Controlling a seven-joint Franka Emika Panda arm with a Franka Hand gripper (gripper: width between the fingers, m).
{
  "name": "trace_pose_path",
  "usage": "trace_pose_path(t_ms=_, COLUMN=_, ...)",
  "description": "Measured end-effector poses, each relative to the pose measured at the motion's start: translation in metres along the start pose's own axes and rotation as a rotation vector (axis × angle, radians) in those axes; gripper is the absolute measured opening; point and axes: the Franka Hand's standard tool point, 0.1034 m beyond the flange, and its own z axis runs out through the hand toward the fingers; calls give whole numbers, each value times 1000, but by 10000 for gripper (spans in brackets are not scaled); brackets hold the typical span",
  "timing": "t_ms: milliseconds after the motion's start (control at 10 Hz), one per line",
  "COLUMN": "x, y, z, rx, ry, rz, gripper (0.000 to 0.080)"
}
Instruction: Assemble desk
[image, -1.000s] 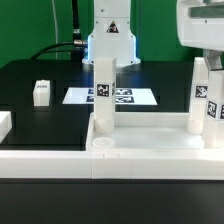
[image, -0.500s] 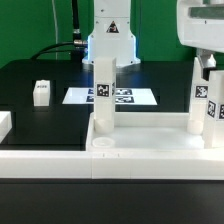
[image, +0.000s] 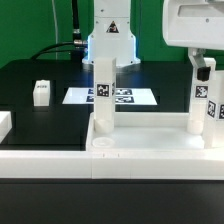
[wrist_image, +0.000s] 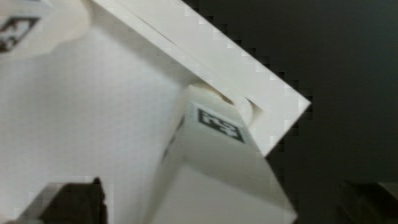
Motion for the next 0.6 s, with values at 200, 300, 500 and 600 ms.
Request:
trace_pose_path(t_ms=200, x=1, y=1, z=0, rx=-11, ry=10, rz=-151, gripper=649)
trace_pose_path(t_ms=300, x=-1, y=0, z=1, rx=-30, ry=25, rz=-234, gripper=649)
trace_pose_path(t_ms=500, x=1, y=0, z=2, rx=-40, ry=33, rz=-438, gripper=649)
trace_pose_path(t_ms=600, x=0, y=0, z=2, rx=-53, ry=40, rz=-511, gripper=649)
